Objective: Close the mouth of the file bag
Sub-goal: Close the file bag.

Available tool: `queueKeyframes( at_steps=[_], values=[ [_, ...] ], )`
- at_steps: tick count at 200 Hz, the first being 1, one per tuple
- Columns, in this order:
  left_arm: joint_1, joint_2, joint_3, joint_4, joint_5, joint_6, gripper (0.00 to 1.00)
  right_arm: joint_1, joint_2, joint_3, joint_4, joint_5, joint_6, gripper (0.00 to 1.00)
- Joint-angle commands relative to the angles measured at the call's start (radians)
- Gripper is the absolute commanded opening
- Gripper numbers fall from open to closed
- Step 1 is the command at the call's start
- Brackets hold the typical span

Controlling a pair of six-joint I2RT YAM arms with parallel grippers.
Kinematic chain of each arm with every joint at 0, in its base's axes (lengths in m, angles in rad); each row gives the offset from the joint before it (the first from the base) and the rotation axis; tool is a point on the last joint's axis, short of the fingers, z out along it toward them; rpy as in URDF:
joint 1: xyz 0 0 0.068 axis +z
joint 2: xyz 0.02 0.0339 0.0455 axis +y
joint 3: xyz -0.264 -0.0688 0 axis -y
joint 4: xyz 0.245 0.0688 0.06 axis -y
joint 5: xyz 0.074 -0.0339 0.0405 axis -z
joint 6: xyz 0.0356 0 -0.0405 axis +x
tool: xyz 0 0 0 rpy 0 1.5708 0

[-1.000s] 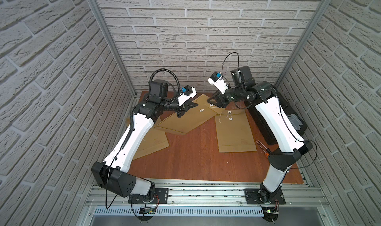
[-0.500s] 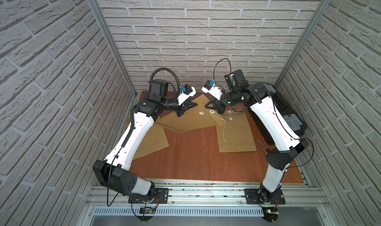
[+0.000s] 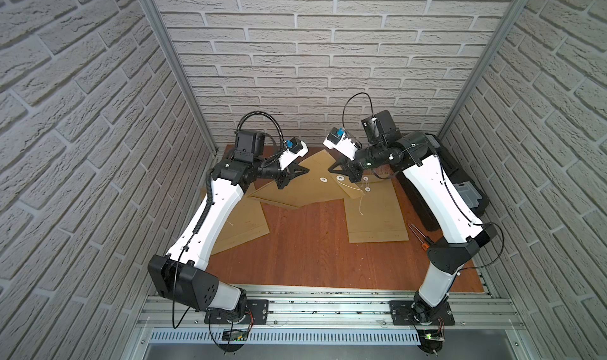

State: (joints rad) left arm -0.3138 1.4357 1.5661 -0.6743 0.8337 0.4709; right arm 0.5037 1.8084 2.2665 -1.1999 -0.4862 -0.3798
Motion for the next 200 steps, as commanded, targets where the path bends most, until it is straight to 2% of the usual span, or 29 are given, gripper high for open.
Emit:
queueKeyframes(
  at_steps=[1, 20, 57, 89, 111, 124, 154, 200],
  values=[
    [-0.006, -0.017, -0.010, 0.067, -0.022, 0.018, 0.00, -0.021, -0.053, -0.006, 0.107, 0.014, 0.087, 0.23],
    [-0.002, -0.040, -0.023, 0.109, -0.095, 0.034, 0.00, -0.069, -0.114, -0.075, 0.206, -0.021, 0.180, 0.40],
    [0.005, -0.044, 0.010, 0.097, -0.129, 0.065, 0.00, -0.173, -0.316, -0.387, 0.534, -0.057, 0.396, 0.56],
    [0.004, -0.027, 0.063, 0.059, -0.140, 0.083, 0.00, -0.234, -0.448, -0.686, 0.736, 0.093, 0.509, 0.56],
    [-0.003, -0.026, 0.085, 0.059, -0.150, 0.078, 0.00, -0.244, -0.506, -0.898, 0.866, 0.242, 0.538, 0.50],
    [-0.009, -0.028, 0.097, 0.060, -0.154, 0.074, 0.00, -0.244, -0.529, -1.019, 0.967, 0.285, 0.552, 0.46],
    [-0.021, -0.029, 0.112, 0.055, -0.160, 0.072, 0.00, -0.243, -0.529, -1.223, 1.218, 0.281, 0.580, 0.46],
    [-0.039, -0.032, 0.139, 0.042, -0.183, 0.070, 0.00, -0.236, -0.442, -1.381, 1.543, 0.268, 0.612, 0.50]
  ],
)
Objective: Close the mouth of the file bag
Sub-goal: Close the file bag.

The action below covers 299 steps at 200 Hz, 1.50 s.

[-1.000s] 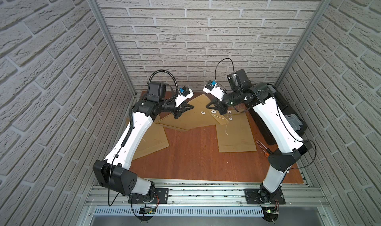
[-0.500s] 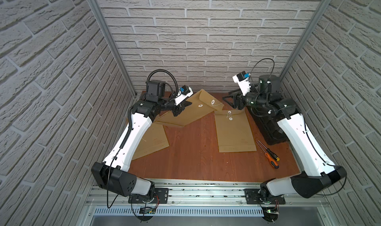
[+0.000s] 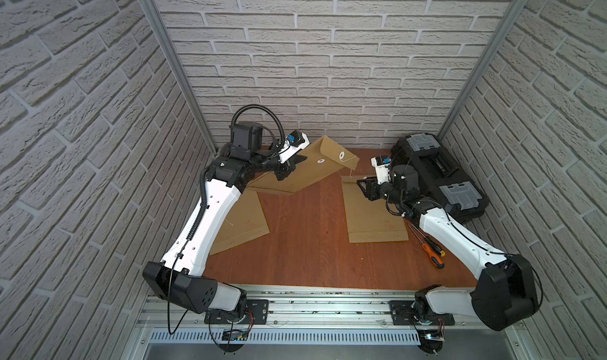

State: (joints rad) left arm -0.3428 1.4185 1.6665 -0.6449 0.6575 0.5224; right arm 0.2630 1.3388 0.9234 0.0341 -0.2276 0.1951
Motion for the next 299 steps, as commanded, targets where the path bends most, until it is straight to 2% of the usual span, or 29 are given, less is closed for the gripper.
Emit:
queueKeyframes(
  at_steps=[1, 31, 114, 198, 258, 277, 299],
  values=[
    [-0.011, -0.016, 0.039, 0.012, -0.007, 0.018, 0.00, 0.005, 0.029, -0.040, 0.313, 0.010, 0.037, 0.51],
    [-0.016, -0.020, 0.050, 0.005, -0.009, 0.013, 0.00, 0.008, 0.083, -0.053, 0.417, -0.002, 0.068, 0.52],
    [-0.033, -0.025, 0.066, 0.002, 0.001, 0.001, 0.00, 0.027, 0.186, 0.012, 0.488, -0.007, 0.084, 0.51],
    [-0.033, -0.026, 0.065, 0.011, -0.010, -0.018, 0.00, 0.037, 0.229, 0.039, 0.532, -0.038, 0.149, 0.50],
    [-0.032, -0.024, 0.063, 0.026, -0.060, -0.042, 0.00, 0.046, 0.235, 0.057, 0.540, -0.066, 0.191, 0.51],
    [-0.030, -0.024, 0.061, 0.030, -0.069, -0.051, 0.00, 0.045, 0.234, 0.044, 0.541, -0.027, 0.219, 0.47],
    [-0.030, -0.027, 0.058, 0.027, -0.076, -0.055, 0.00, 0.042, 0.237, 0.050, 0.502, 0.022, 0.226, 0.37]
  ],
)
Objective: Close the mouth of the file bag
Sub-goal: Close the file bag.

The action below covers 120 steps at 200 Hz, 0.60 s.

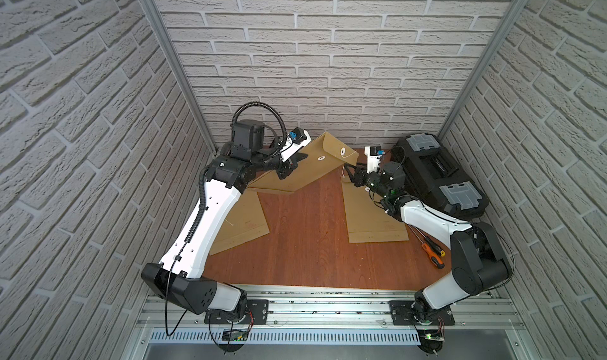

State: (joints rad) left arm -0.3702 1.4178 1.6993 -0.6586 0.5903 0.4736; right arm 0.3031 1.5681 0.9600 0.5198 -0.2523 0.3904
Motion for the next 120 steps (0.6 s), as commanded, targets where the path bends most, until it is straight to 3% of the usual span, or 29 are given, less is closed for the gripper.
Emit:
queueKeyframes(
  at_steps=[1, 28, 69, 101, 120],
  values=[
    [-0.002, -0.027, 0.025, 0.041, -0.010, -0.007, 0.00, 0.002, 0.007, 0.014, 0.014, 0.050, 0.031, 0.37],
    [0.005, -0.041, 0.012, 0.035, -0.017, -0.005, 0.00, 0.002, -0.032, 0.011, -0.069, 0.208, 0.016, 0.21],
    [0.016, -0.048, -0.005, -0.034, -0.087, 0.064, 0.00, 0.002, -0.129, -0.002, -0.132, 0.327, -0.036, 0.03],
    [0.019, -0.043, -0.003, -0.069, -0.165, 0.104, 0.00, 0.001, -0.211, -0.023, -0.177, 0.360, -0.074, 0.02],
    [0.023, -0.042, -0.001, -0.061, -0.162, 0.103, 0.00, 0.001, -0.238, -0.030, -0.193, 0.278, -0.089, 0.03]
  ],
)
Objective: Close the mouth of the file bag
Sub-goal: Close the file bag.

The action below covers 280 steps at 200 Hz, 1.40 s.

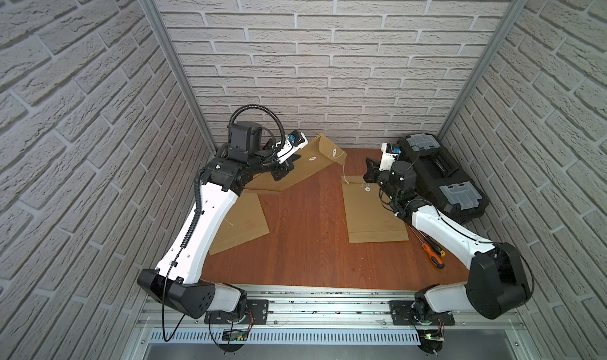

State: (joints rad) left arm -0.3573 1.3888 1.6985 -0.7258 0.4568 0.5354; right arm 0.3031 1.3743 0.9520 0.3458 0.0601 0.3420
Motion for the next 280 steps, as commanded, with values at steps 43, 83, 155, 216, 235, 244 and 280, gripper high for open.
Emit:
queueKeyframes(
  at_steps=[43, 83, 155, 216, 235, 244, 280],
  values=[
    [-0.007, 0.006, 0.029, 0.013, 0.019, 0.020, 0.00, 0.036, 0.027, -0.041, 0.009, -0.231, -0.075, 0.39],
    [-0.030, 0.006, 0.044, 0.002, 0.034, 0.010, 0.00, 0.053, 0.129, -0.021, 0.094, -0.262, -0.064, 0.59],
    [-0.048, 0.002, 0.047, -0.006, 0.042, -0.003, 0.00, 0.058, 0.261, 0.082, 0.220, -0.111, 0.000, 0.60],
    [-0.025, -0.009, 0.035, 0.008, 0.000, -0.035, 0.00, 0.032, 0.146, 0.086, 0.055, 0.064, -0.112, 0.09],
    [-0.017, -0.013, 0.013, 0.021, 0.010, -0.043, 0.00, 0.030, 0.087, 0.108, -0.025, 0.088, -0.183, 0.04],
    [-0.014, -0.009, 0.007, 0.020, 0.007, -0.043, 0.00, 0.031, 0.061, 0.119, -0.064, 0.098, -0.203, 0.03],
    [0.003, 0.005, -0.015, 0.070, -0.062, -0.099, 0.00, 0.044, -0.030, 0.134, -0.172, 0.017, -0.211, 0.03]
  ],
)
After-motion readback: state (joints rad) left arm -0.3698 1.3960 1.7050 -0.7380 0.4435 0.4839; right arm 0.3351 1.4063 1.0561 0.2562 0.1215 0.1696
